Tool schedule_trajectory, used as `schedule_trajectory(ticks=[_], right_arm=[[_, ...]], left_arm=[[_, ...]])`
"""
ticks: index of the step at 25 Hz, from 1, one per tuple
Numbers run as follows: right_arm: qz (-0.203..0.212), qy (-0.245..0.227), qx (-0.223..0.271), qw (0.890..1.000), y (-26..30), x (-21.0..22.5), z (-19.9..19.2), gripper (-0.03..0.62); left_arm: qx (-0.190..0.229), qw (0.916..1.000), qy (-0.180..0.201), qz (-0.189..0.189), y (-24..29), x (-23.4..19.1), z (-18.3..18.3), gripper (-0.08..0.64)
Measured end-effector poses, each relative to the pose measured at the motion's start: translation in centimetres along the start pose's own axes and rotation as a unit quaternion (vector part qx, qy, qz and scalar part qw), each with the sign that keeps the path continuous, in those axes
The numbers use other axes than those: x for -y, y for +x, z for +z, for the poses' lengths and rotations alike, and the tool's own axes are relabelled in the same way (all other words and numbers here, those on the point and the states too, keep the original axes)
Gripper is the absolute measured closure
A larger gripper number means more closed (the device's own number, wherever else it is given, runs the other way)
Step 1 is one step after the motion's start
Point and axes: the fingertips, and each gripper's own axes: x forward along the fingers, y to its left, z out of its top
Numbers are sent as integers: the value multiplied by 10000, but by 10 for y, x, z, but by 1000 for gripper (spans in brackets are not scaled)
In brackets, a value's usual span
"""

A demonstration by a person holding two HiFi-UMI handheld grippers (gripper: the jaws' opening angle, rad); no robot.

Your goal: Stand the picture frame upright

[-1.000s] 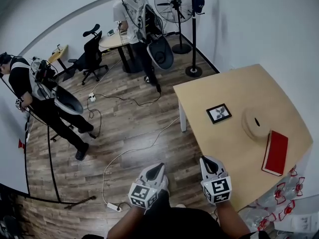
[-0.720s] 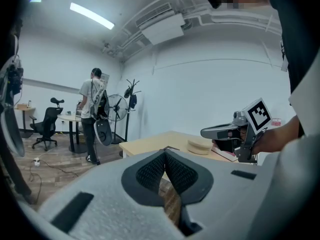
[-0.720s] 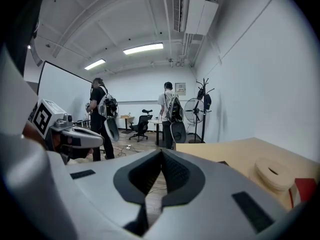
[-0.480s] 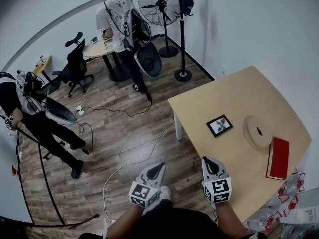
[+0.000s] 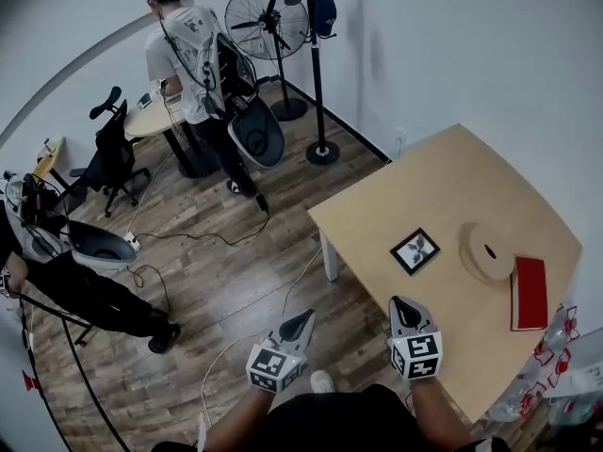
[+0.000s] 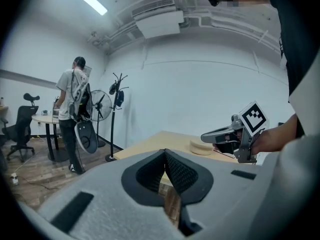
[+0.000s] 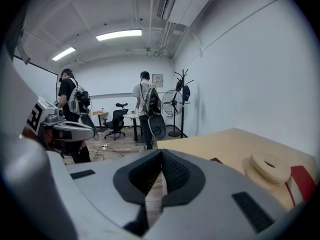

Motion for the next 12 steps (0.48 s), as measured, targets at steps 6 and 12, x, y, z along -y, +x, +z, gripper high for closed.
schedule_trajectory(ticks=[6,12], right_arm=[[-369,158,-208,9990,15,12,-8,581],[-629,461,-368,9963,25,37,-27,582]], left_arm=[[-98,9994,92,-316,26,-21,2,565],[-180,9972,168,-699,70,-17,-3,565]])
